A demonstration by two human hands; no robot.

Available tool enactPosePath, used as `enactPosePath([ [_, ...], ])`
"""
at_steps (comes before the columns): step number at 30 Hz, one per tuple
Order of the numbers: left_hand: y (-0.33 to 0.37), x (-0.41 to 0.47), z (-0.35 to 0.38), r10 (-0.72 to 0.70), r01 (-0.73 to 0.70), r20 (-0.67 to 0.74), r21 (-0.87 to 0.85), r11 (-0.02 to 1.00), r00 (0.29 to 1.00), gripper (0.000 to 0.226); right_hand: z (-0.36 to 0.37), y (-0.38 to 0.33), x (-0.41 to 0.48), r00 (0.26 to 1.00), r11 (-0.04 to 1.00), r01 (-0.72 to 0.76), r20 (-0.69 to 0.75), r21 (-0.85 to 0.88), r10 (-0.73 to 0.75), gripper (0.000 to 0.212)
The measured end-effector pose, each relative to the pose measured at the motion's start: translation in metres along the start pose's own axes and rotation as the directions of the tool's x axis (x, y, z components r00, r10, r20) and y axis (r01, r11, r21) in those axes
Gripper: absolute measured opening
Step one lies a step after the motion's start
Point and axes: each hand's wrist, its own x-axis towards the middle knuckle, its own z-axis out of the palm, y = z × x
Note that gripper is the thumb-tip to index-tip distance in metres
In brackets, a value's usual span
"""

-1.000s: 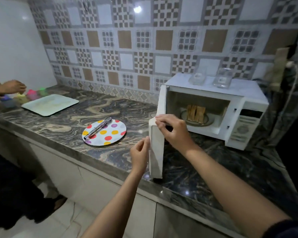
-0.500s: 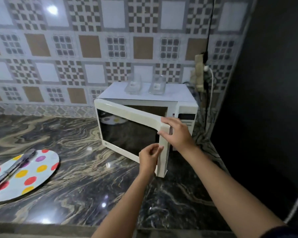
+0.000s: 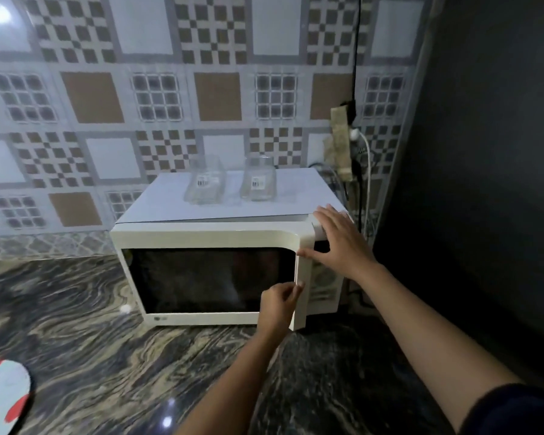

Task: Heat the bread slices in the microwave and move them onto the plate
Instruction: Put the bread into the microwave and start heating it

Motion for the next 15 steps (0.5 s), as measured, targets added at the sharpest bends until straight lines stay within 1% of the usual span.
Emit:
enactPosePath([
  [2, -0.007, 0.000, 0.002, -0.014, 0.010, 0.055, 0.072, 0.997, 0.998, 0.042, 0.003, 0.006, 0.006, 1.000, 0.998, -0.002, 0.000, -0.070, 0.002, 0.117],
  [5, -0.012, -0.001, 0.007, -0.037, 0.030, 0.080, 0.095, 0.995, 0.996, 0.043, 0.005, 0.013, 0.013, 1.000, 0.996, 0.004, -0.009, -0.093, -0.005, 0.121],
  [8, -0.008, 0.002, 0.010, -0.042, 0.035, 0.066, 0.111, 0.993, 0.997, 0.036, 0.011, 0.015, 0.016, 0.997, 0.997, 0.008, -0.078, -0.077, -0.014, 0.117],
  [15, -0.013, 0.009, 0.017, 0.056, -0.049, -0.024, 0.227, 0.973, 0.998, 0.034, 0.012, 0.015, 0.021, 0.995, 0.998, 0.014, -0.102, -0.068, -0.021, 0.110],
])
